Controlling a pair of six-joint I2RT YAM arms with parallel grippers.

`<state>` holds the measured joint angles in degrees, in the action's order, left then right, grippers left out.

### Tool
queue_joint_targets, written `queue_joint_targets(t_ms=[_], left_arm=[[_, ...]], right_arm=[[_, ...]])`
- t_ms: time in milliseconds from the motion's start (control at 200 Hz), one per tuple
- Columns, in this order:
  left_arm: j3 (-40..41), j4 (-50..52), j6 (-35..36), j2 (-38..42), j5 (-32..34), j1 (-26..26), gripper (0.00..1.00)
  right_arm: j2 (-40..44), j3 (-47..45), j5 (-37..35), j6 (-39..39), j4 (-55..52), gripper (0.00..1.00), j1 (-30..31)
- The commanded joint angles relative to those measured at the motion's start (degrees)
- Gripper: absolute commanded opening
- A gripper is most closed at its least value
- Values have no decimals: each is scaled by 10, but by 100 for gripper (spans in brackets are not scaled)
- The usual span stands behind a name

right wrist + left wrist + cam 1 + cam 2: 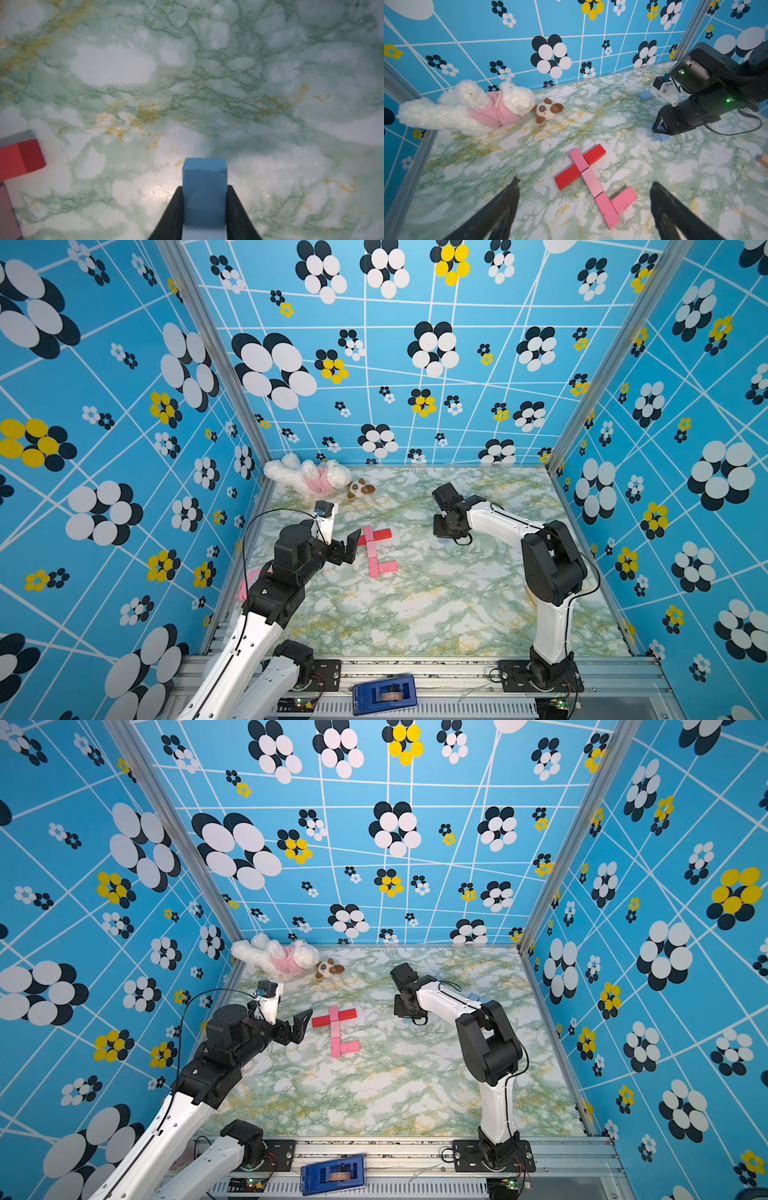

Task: Assemble the letter t with building blocks
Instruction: Place the building block at the center of the board.

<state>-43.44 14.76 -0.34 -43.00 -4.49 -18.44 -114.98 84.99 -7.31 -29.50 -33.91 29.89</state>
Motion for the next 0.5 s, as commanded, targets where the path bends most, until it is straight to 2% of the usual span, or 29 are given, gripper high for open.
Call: queue_joint_targets(t_ms=[0, 495], left_arm=[[6, -9, 9, -1, 0, -3, 99], [6, -9, 11, -2, -6, -3, 99]], right_arm=[[-15, 22, 4, 19, -26, 20, 3], [-47, 37, 16, 47, -31, 22, 5]])
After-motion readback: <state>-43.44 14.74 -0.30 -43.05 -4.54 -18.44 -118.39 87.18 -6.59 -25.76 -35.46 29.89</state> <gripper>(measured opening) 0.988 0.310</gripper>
